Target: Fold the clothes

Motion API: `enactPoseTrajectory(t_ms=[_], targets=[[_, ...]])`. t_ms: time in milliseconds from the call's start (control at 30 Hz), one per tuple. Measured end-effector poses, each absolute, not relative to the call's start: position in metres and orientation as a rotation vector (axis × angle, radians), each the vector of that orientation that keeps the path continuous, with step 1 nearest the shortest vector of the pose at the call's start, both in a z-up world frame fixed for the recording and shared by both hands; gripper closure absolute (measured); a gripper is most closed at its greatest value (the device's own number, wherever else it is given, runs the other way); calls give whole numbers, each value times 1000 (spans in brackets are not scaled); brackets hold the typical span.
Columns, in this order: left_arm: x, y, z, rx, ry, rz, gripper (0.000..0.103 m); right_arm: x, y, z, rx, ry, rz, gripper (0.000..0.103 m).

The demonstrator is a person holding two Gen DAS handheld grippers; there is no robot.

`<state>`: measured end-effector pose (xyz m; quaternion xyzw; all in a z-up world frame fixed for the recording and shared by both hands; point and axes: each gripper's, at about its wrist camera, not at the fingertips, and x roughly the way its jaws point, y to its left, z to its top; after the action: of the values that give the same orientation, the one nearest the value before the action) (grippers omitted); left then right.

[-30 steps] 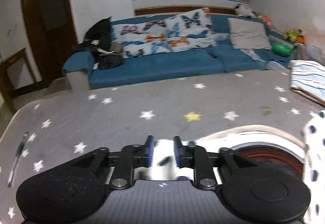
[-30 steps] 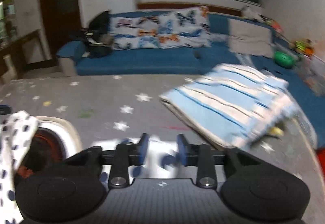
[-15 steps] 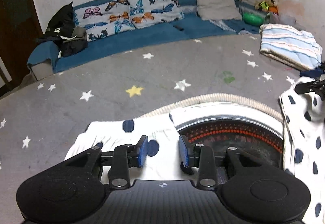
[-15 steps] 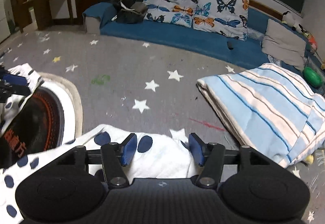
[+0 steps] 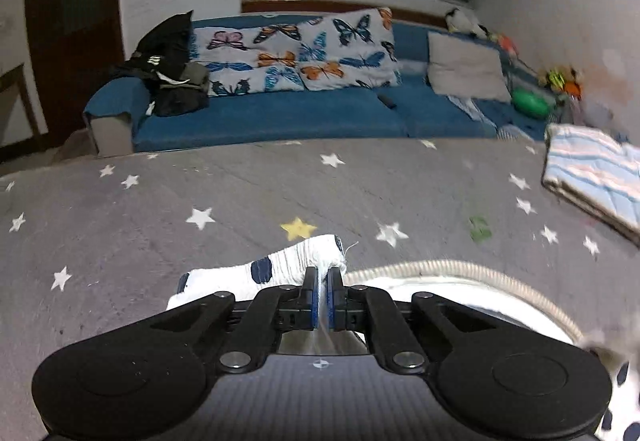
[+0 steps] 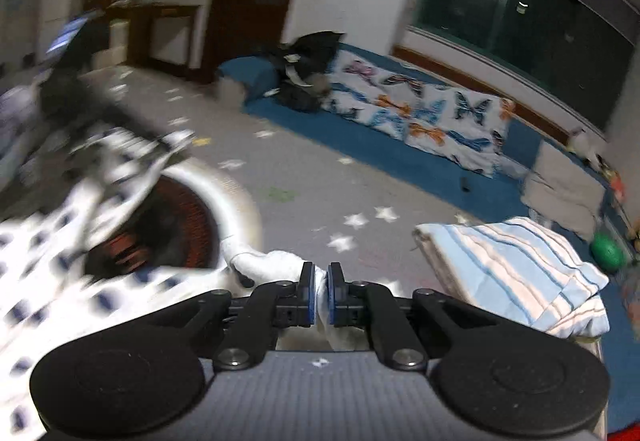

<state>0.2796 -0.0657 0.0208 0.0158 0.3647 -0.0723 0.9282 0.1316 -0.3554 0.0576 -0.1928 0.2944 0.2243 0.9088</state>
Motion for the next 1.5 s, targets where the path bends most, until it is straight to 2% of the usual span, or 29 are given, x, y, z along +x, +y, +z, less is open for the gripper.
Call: enactPoseTrajectory(t_ms=[167,267,400,533,600,700,733,767,867,900,933,1133,1233,1300,1500], targets=[[278,-56,26,-21,735,-130,97,93,-352,39,-398,777,540,94],[275,-56,28,-18,733,-134,96,83,-353,36,-395,806,557,93],[273,-56,32,-17,729,-138,96,90,-361,52,-332,768,538,71],[271,-56,37,-26,724,-148,96,115,-363,53,-298,770,508,70],[267,-56,40,-19,719,-160,95,131,-362,44,-272,808,514,66],[259,-51,44,-7,707,-177,95,145,-360,31,-262,858,535,68],[257,-49,44,-1,707,-177,95,146,-358,29,-274,865,545,73],[256,-47,44,5,707,-176,95,147,-357,29,-289,868,553,86],[256,-41,41,17,716,-162,95,148,-348,34,-406,815,535,88],[256,-39,40,15,720,-156,95,152,-346,37,-437,791,513,99],[256,-37,38,11,724,-153,95,158,-345,41,-465,766,488,100],[259,-35,30,4,741,-152,91,205,-342,53,-584,620,299,100],[261,-36,28,1,744,-159,91,231,-349,55,-543,590,219,91],[264,-36,26,5,743,-165,91,238,-355,58,-466,604,213,84],[278,-40,15,18,760,-176,91,241,-363,34,-270,784,341,83]])
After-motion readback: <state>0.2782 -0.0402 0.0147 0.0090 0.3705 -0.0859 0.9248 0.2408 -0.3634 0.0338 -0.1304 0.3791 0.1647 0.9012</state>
